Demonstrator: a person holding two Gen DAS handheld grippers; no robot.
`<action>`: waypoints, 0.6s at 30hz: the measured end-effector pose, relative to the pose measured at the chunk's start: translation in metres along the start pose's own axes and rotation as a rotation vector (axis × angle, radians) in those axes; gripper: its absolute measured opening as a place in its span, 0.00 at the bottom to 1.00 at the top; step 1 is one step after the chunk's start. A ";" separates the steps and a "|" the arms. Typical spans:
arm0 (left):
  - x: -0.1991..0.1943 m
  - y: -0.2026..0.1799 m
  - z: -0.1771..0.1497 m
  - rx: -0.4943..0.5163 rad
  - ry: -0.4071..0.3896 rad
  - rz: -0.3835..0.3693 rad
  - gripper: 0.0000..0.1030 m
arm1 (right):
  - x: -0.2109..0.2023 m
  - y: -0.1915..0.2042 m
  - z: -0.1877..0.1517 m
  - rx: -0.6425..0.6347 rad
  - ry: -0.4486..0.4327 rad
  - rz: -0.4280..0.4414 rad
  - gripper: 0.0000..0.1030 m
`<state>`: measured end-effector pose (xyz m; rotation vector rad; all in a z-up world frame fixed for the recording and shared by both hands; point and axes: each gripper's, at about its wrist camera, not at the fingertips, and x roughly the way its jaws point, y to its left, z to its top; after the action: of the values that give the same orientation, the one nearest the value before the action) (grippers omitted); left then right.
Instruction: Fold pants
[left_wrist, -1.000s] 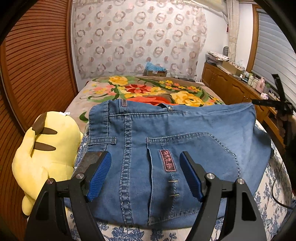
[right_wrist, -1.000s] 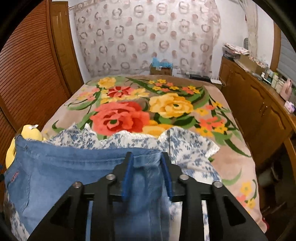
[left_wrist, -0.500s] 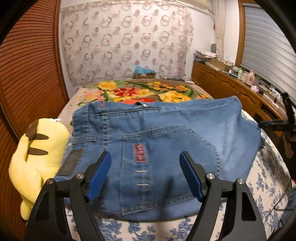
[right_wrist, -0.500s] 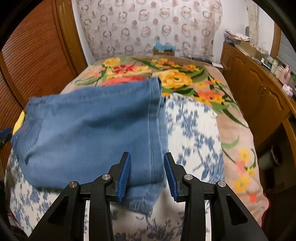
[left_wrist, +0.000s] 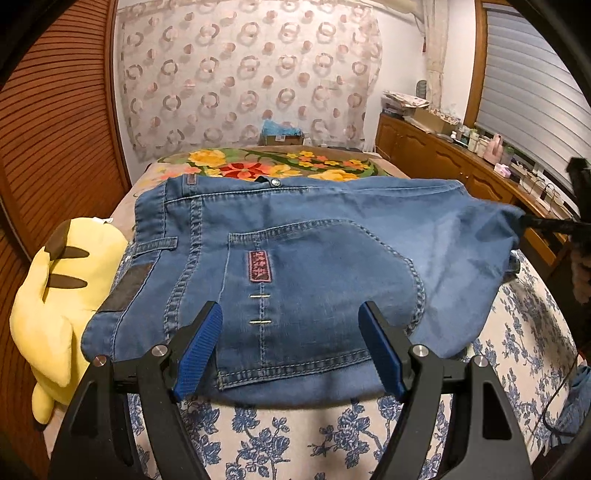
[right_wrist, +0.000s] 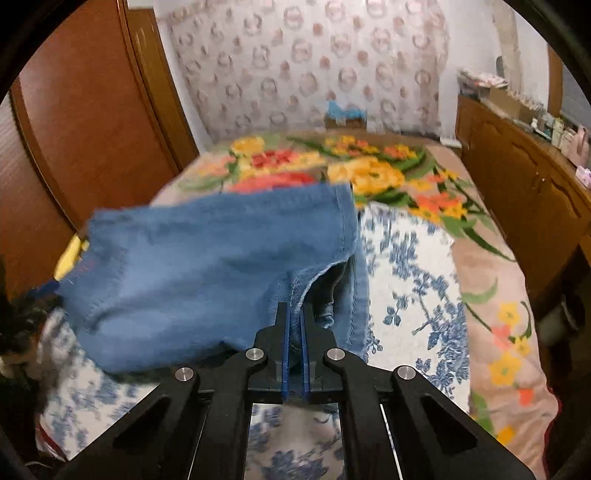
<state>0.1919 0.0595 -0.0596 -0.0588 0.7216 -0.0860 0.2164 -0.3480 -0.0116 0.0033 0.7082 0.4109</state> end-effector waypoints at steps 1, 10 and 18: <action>-0.001 0.001 -0.001 -0.002 0.000 0.002 0.75 | -0.009 0.003 -0.001 -0.004 -0.013 0.001 0.04; -0.004 0.011 0.001 -0.015 -0.007 0.027 0.75 | -0.003 -0.005 -0.045 0.060 0.080 -0.025 0.04; -0.008 0.034 -0.003 -0.047 -0.006 0.082 0.75 | 0.013 0.002 -0.051 0.045 0.112 -0.145 0.31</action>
<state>0.1858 0.0936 -0.0595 -0.0747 0.7197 0.0093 0.1923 -0.3480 -0.0586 -0.0280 0.8225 0.2577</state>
